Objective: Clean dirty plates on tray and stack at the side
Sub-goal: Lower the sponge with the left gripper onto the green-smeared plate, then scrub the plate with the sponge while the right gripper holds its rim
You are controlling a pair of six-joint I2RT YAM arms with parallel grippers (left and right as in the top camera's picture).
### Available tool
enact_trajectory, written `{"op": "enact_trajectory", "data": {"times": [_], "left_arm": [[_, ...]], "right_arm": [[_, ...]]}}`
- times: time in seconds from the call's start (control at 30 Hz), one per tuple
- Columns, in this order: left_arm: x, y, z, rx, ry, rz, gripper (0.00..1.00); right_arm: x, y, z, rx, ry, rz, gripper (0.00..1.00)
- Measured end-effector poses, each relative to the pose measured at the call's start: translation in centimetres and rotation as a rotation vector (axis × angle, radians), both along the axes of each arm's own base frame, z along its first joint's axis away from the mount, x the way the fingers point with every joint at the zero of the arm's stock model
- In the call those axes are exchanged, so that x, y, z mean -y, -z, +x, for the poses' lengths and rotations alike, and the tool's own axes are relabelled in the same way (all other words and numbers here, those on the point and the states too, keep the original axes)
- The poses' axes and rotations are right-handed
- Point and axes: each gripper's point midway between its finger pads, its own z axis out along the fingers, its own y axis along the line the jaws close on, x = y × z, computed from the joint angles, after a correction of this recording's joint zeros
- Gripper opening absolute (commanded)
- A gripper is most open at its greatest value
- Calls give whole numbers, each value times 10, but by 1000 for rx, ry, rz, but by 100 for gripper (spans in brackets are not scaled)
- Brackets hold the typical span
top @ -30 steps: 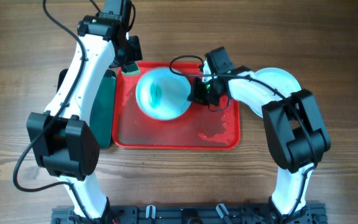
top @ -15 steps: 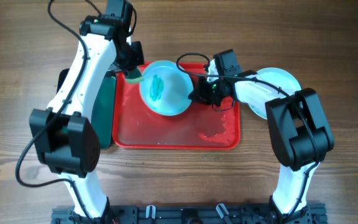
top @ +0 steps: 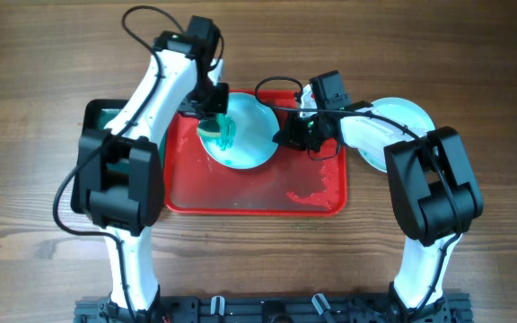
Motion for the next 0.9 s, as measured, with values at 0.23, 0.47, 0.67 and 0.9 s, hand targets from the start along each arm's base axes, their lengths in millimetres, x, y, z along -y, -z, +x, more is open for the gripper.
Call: {"op": "enact_trajectory", "data": {"times": [0.23,0.47,0.67,0.9], "left_arm": [[11,37,-11,-55,44,-8,4],[16,58,-20,-26,64,-86,4],[50,57,-32,-38,173,-269,4],[30,60,-11,73,-267,12,4]], "right_arm": [[-1,-1,0,0,-3,5,4],[-1,-1,0,13,-16,8,4],[-2,-1,0,13,-17,9,4],[-2,-2,1,20,-19,12,4]]}}
